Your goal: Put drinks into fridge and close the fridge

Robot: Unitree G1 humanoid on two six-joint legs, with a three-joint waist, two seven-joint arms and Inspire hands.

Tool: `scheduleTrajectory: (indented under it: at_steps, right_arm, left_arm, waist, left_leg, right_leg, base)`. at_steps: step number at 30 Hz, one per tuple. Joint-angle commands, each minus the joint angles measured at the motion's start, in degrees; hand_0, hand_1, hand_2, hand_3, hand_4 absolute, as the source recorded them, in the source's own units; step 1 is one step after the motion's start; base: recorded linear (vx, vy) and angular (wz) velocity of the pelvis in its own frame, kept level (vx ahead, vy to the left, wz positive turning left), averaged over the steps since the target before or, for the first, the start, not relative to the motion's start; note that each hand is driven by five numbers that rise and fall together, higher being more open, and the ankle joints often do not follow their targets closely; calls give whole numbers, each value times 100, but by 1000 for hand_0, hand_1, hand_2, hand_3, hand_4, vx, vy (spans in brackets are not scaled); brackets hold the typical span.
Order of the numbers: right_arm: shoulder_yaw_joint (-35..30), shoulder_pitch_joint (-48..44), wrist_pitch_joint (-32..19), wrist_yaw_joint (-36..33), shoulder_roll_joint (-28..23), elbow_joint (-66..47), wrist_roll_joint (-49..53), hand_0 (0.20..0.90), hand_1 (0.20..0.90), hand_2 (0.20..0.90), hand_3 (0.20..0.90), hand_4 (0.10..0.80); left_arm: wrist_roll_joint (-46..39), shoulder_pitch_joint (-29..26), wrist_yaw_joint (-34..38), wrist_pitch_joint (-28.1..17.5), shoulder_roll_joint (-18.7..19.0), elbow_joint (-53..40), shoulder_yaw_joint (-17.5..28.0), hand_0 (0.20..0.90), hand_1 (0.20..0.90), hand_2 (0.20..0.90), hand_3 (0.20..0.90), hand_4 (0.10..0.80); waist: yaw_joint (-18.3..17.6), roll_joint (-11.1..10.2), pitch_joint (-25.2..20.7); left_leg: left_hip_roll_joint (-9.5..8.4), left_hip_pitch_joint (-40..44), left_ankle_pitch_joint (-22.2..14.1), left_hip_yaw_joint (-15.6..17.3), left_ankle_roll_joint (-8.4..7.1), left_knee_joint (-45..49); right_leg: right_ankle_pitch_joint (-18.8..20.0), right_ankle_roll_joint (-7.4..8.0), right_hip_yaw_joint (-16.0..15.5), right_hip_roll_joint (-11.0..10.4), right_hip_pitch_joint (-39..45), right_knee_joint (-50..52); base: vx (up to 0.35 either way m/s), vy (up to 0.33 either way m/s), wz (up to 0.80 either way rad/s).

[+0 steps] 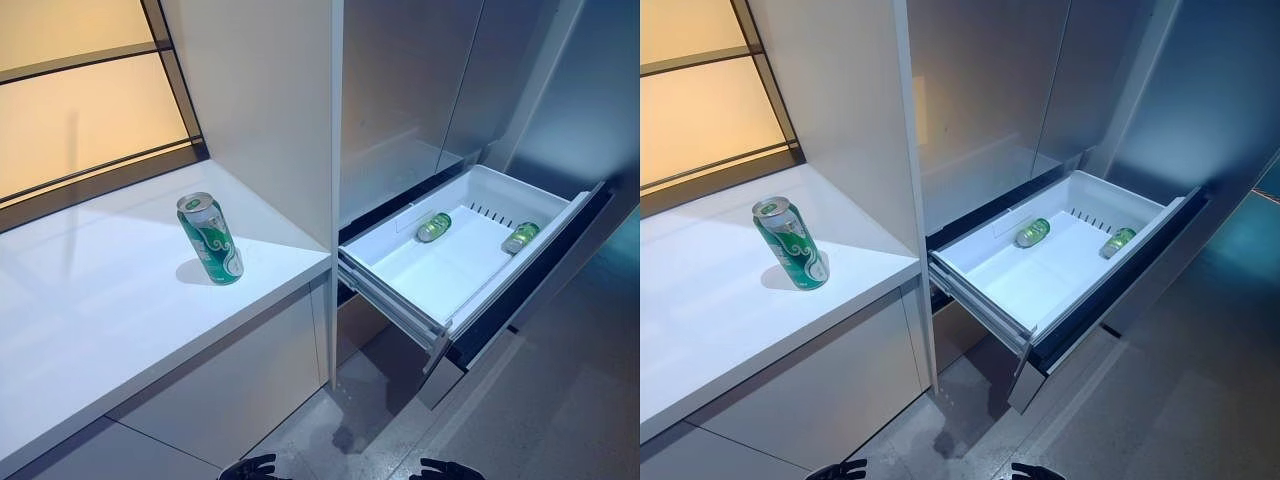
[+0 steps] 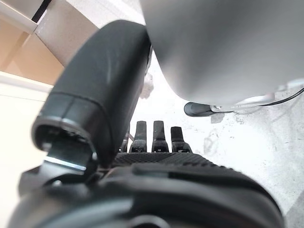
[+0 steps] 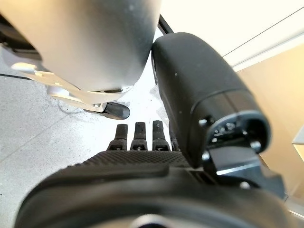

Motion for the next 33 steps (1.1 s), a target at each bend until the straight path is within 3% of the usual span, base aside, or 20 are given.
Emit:
scheduleTrajectory:
  at_steps: [1,8,11,12,16,18,20,24,28,30,33]
  right_arm:
    - [220,-215,-63,205,25,317,-253,900,900,900,900,800]
    - [234,-223,-52,192,31,304,-269,900,900,900,900,800]
    - [232,-246,-17,217,18,285,-311,900,900,900,900,800]
    - [248,-262,31,226,-7,237,-302,900,900,900,900,800]
    - [213,-303,246,286,-139,-12,-329,900,900,900,900,800]
    - [213,-309,271,295,-166,-46,-314,900,900,900,900,800]
    - [185,-322,304,345,-253,-120,-331,900,900,900,900,800]
    - [200,-343,296,362,-307,-183,-284,900,900,900,900,800]
    - [233,-264,117,313,-261,-99,-245,900,900,900,900,800]
    - [232,-211,29,278,-220,-35,-266,900,900,900,900,800]
    - [248,-111,-203,218,-125,169,-276,900,900,900,900,800]
  left_arm:
    - [170,-222,-111,-178,15,205,-170,900,900,900,900,800]
    - [-140,-226,-329,-370,2,187,-150,900,900,900,900,800]
    - [-857,-241,-895,-540,-5,54,-46,900,900,900,900,800]
    - [-1327,-269,-1383,-654,-9,-160,-20,900,900,900,900,800]
    - [-2148,-340,-2461,-676,119,-1627,-198,900,900,900,900,800]
    - [-2219,-352,-2557,-637,168,-1928,-264,900,900,900,900,800]
    - [-2557,-427,-2940,-564,375,-2901,-416,900,900,900,900,800]
    - [-2762,-660,-3350,-866,787,-4379,-467,900,900,900,900,800]
    - [-2905,-1031,-2862,-1049,1399,-6289,-234,900,900,900,900,800]
    - [-3090,-1179,-2632,-805,1552,-7060,13,900,900,900,900,800]
    - [-3370,-1420,-2012,-1033,1736,-8058,415,900,900,900,900,800]
  waist:
    - [13,-25,3]
    - [13,-31,6]
    - [13,-25,4]
    - [21,-21,12]
    - [83,10,74]
    - [95,17,87]
    - [126,51,119]
    - [165,84,135]
    - [197,102,93]
    - [216,102,58]
    - [238,96,-33]
  left_leg:
    - [-128,-139,-383,557,-13,289]
    - [-131,-140,-373,558,-11,278]
    - [-129,-128,-363,556,-27,260]
    - [-125,-135,-362,547,-34,253]
    - [-121,-212,-343,516,-41,272]
    - [-121,-219,-337,506,-40,266]
    - [-116,-236,-310,481,-32,241]
    - [-117,-244,-272,428,-16,205]
    - [-137,-222,-264,359,23,130]
    - [-147,-219,-285,336,46,117]
    - [-170,-186,-334,275,88,89]
  right_leg:
    - [-439,347,83,-81,-89,381]
    - [-428,349,94,-77,-96,380]
    - [-425,358,102,-76,-92,377]
    - [-423,368,106,-78,-109,383]
    - [-392,377,104,-87,-171,400]
    - [-388,375,103,-85,-179,401]
    - [-373,375,96,-72,-210,413]
    - [-364,373,97,-59,-225,429]
    - [-364,375,120,-43,-205,383]
    - [-382,376,138,-40,-188,353]
    - [-420,377,190,-18,-127,292]
  base:
    - [0,0,0]
    - [0,0,0]
    - [0,0,0]
    - [0,0,0]
    - [-47,10,1]
    - [-33,10,3]
    - [-51,14,0]
    - [-9,2,0]
    - [0,0,0]
    - [0,0,0]
    - [10,-3,0]
